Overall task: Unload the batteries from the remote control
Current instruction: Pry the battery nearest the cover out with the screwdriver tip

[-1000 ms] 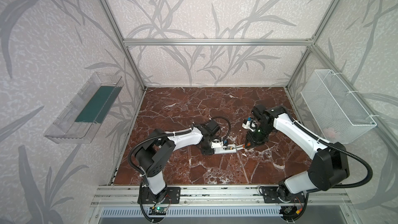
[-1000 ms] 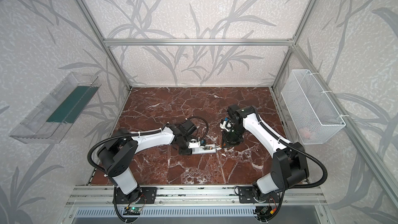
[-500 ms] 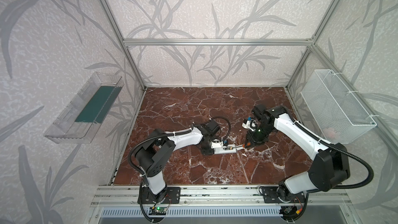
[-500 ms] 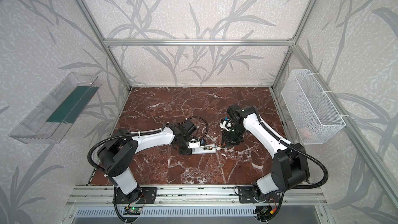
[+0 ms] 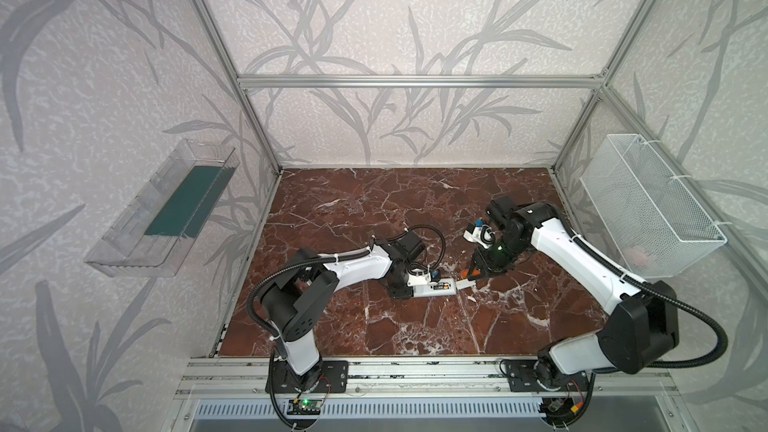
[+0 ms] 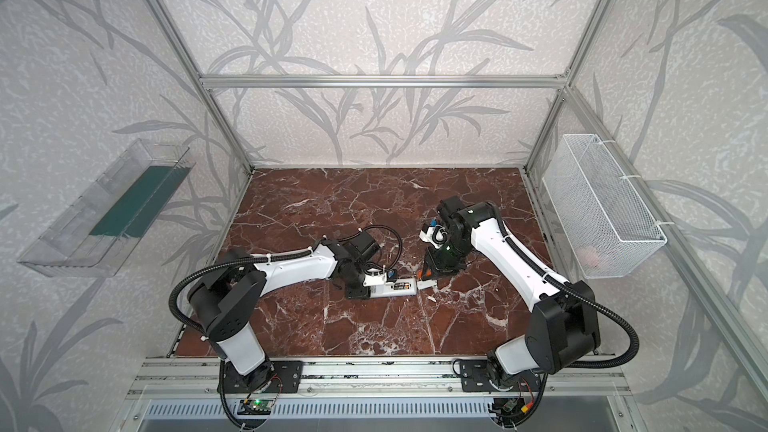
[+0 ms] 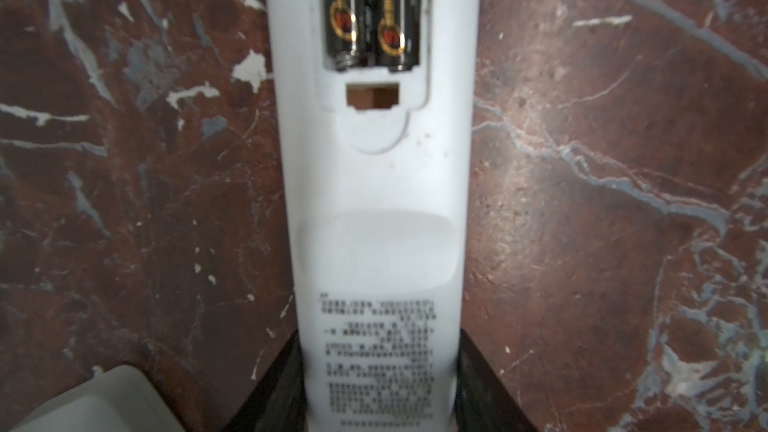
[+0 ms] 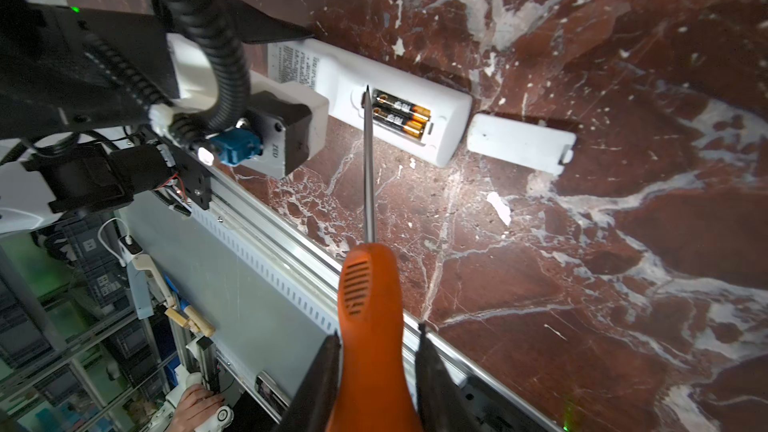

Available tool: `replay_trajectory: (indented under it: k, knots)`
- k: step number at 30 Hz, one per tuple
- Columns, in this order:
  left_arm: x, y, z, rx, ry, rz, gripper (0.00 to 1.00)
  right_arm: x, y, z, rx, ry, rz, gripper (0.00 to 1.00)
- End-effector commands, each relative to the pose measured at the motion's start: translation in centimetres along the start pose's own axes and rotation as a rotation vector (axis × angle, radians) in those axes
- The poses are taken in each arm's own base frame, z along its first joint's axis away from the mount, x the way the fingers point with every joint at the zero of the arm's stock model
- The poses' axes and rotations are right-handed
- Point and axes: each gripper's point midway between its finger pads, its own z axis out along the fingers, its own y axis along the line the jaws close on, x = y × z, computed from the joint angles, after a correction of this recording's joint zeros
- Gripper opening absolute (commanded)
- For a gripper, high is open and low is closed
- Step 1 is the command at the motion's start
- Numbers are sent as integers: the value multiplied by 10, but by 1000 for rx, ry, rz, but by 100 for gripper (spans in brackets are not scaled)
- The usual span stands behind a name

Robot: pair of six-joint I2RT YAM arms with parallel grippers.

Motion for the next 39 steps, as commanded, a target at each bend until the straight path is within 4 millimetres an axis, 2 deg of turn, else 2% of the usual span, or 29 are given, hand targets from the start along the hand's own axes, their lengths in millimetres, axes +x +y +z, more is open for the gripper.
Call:
replay_trajectory:
  k: [1,20,28,39]
  knots:
    - [23,-21,14,81,100,31,28,6,-11,-6,82,12,3,0]
    - [23,-20,15,80,109,30,27,21,-19,9,75,62,32,0]
    - [24,-21,15,80,109,28,27,22,-24,21,65,88,41,0]
    - [24,-21,15,81,111,28,27,25,-15,22,11,83,48,0]
